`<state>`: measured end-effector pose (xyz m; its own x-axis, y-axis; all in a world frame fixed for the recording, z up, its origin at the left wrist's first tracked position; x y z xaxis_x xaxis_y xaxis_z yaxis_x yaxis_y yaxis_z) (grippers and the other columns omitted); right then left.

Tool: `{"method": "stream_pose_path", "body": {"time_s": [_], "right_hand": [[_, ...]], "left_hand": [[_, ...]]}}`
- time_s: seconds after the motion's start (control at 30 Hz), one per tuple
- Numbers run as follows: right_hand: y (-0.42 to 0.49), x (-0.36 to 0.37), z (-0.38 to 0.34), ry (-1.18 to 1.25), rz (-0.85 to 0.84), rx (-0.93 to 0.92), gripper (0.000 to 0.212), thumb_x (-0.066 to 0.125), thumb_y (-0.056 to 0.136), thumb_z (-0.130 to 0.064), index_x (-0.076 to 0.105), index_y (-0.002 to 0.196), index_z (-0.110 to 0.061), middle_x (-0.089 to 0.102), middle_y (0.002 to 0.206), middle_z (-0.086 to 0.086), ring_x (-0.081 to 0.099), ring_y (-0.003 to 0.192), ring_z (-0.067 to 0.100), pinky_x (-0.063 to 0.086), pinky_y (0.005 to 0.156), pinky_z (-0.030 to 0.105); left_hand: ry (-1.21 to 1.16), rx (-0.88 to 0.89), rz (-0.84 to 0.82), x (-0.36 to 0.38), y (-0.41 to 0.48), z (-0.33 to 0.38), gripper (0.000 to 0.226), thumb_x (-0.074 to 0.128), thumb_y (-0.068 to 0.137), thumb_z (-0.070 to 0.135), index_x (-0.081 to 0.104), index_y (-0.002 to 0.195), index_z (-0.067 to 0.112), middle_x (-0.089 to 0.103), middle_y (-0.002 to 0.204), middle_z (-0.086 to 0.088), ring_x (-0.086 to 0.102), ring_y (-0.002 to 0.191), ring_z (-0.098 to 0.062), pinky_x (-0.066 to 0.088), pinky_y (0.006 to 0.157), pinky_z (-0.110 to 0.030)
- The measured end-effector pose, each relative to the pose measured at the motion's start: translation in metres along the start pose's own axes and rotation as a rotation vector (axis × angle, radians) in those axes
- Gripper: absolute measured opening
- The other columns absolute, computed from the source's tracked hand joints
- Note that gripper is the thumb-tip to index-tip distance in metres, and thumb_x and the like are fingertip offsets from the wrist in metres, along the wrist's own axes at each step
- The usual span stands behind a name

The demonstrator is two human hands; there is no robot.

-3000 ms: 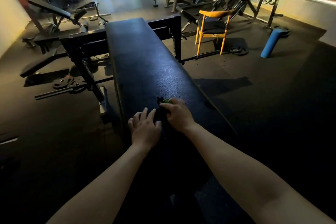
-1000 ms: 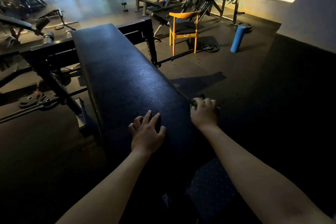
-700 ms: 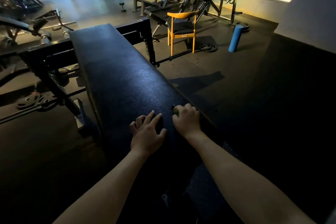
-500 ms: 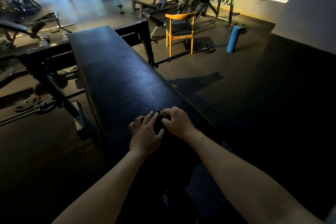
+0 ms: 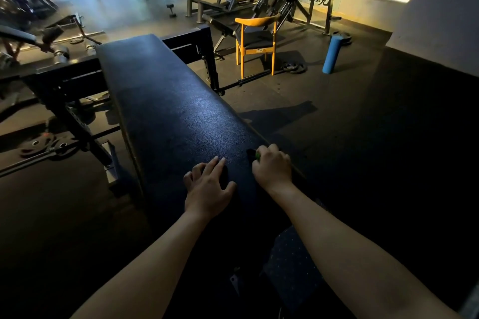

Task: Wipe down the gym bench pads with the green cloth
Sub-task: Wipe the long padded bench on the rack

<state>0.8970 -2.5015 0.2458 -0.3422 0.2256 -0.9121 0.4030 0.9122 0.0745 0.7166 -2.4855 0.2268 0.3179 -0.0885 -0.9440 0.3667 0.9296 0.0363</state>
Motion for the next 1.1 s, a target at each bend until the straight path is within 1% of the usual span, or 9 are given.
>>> {"method": "stream_pose_path", "body": {"time_s": [0.27, 0.33, 0.47, 0.57, 0.7, 0.77, 0.87, 1.03, 1.1], "right_hand": [[-0.012, 0.003, -0.029, 0.19, -0.154, -0.171, 0.027, 0.061, 0.086, -0.026, 0.068, 0.11, -0.016, 0.063, 0.107, 0.014, 0.061, 0.101, 0.035, 0.045, 0.088, 0.035], [-0.004, -0.005, -0.021, 0.201, -0.102, -0.161, 0.025, 0.061, 0.086, -0.026, 0.069, 0.107, -0.017, 0.063, 0.105, 0.014, 0.062, 0.099, 0.035, 0.046, 0.088, 0.036], [0.018, -0.024, 0.011, 0.048, 0.132, -0.006, 0.022, 0.053, 0.092, -0.026, 0.061, 0.112, -0.02, 0.055, 0.112, 0.01, 0.055, 0.104, 0.03, 0.038, 0.093, 0.044], [0.018, -0.018, 0.022, -0.103, 0.016, 0.085, 0.022, 0.047, 0.095, -0.026, 0.059, 0.113, -0.021, 0.053, 0.116, 0.011, 0.054, 0.106, 0.031, 0.03, 0.099, 0.05], [0.003, -0.002, -0.008, -0.104, -0.035, -0.004, 0.028, 0.044, 0.095, -0.028, 0.06, 0.115, -0.017, 0.057, 0.115, 0.013, 0.06, 0.101, 0.034, 0.024, 0.107, 0.05], [-0.008, 0.008, -0.029, -0.133, -0.037, -0.09, 0.029, 0.046, 0.094, -0.028, 0.062, 0.115, -0.016, 0.058, 0.117, 0.013, 0.06, 0.1, 0.035, 0.027, 0.104, 0.045], [-0.014, 0.018, -0.049, -0.11, -0.049, -0.127, 0.029, 0.046, 0.094, -0.028, 0.063, 0.112, -0.014, 0.06, 0.115, 0.012, 0.06, 0.099, 0.035, 0.031, 0.098, 0.04], [-0.033, 0.037, -0.09, 0.054, -0.129, -0.302, 0.028, 0.051, 0.092, -0.031, 0.068, 0.108, -0.015, 0.064, 0.11, 0.01, 0.061, 0.098, 0.033, 0.037, 0.095, 0.039], [-0.04, 0.041, -0.101, 0.095, -0.169, -0.353, 0.028, 0.053, 0.091, -0.032, 0.068, 0.108, -0.015, 0.063, 0.11, 0.01, 0.062, 0.099, 0.032, 0.037, 0.095, 0.039]], "left_hand": [[-0.064, -0.012, -0.004, -0.001, 0.002, -0.002, 0.084, 0.037, 0.077, 0.061, 0.033, 0.154, 0.031, 0.029, 0.161, 0.014, 0.02, 0.141, -0.012, 0.01, 0.116, -0.038], [-0.08, -0.012, -0.001, -0.003, 0.002, -0.001, 0.083, 0.039, 0.076, 0.06, 0.033, 0.155, 0.031, 0.03, 0.16, 0.015, 0.021, 0.141, -0.012, 0.01, 0.116, -0.038], [-0.102, 0.002, -0.003, -0.009, -0.003, -0.004, 0.089, 0.033, 0.07, 0.065, 0.035, 0.153, 0.032, 0.034, 0.159, 0.015, 0.025, 0.142, -0.011, 0.009, 0.116, -0.034], [-0.175, 0.005, 0.048, -0.014, -0.008, -0.007, 0.093, 0.03, 0.065, 0.065, 0.043, 0.15, 0.029, 0.043, 0.155, 0.009, 0.033, 0.143, -0.014, 0.016, 0.117, -0.035], [-0.363, -0.02, 0.098, -0.02, -0.019, -0.011, 0.076, 0.049, 0.076, 0.047, 0.05, 0.146, 0.018, 0.049, 0.15, -0.001, 0.039, 0.14, -0.019, 0.025, 0.118, -0.033], [-0.311, -0.049, 0.139, -0.024, -0.029, -0.019, 0.07, 0.051, 0.08, 0.04, 0.05, 0.146, 0.015, 0.049, 0.15, -0.004, 0.038, 0.141, -0.02, 0.024, 0.118, -0.033], [-0.145, -0.172, 0.192, -0.031, -0.045, -0.043, 0.071, 0.045, 0.082, 0.045, 0.05, 0.147, 0.017, 0.046, 0.152, -0.005, 0.035, 0.143, -0.024, 0.022, 0.119, -0.041], [-0.017, -0.283, 0.108, -0.029, -0.057, -0.052, 0.059, 0.048, 0.096, 0.046, 0.04, 0.152, 0.029, 0.032, 0.161, -0.001, 0.022, 0.148, -0.024, 0.016, 0.12, -0.042], [-0.008, -0.295, 0.087, -0.03, -0.057, -0.047, 0.061, 0.04, 0.095, 0.051, 0.038, 0.153, 0.031, 0.029, 0.162, 0.001, 0.02, 0.148, -0.023, 0.013, 0.121, -0.04]]}}
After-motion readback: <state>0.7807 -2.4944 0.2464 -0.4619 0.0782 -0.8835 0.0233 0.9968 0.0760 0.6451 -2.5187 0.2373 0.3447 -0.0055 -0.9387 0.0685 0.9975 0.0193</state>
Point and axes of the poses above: each hand's wrist, its own y-axis towards the middle knuckle, its own x-axis out of the palm, z = x × y, the point moved 2 cm from there along y, towards the middle knuckle
